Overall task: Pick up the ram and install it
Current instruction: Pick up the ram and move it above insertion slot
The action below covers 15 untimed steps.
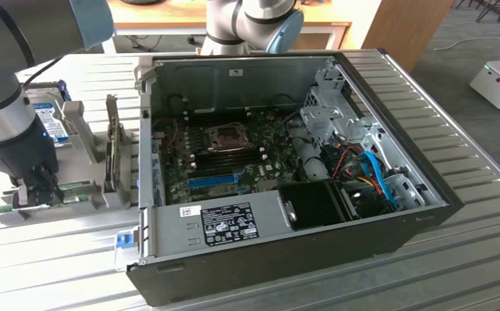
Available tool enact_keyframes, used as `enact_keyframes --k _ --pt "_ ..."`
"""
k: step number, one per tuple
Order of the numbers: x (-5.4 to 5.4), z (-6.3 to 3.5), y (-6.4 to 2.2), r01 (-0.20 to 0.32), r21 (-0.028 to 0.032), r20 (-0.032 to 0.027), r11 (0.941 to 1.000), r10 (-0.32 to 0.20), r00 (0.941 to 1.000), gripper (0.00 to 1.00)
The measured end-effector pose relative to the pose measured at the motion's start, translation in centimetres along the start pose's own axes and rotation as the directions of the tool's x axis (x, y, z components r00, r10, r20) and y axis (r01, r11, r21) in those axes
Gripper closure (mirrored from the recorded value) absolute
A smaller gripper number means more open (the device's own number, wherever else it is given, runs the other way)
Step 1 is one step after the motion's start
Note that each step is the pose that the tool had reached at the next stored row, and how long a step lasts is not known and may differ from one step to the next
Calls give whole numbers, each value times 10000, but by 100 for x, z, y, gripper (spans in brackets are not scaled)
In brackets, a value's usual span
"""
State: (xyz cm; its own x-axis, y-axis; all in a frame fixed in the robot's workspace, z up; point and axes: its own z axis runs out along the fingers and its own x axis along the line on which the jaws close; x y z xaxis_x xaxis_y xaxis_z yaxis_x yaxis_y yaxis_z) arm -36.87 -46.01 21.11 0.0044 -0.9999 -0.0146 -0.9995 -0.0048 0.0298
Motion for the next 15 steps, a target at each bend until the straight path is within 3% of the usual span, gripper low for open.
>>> enact_keyframes --k 15 --pt "-3 -225 7 0 -1 0 10000 0 10000 88"
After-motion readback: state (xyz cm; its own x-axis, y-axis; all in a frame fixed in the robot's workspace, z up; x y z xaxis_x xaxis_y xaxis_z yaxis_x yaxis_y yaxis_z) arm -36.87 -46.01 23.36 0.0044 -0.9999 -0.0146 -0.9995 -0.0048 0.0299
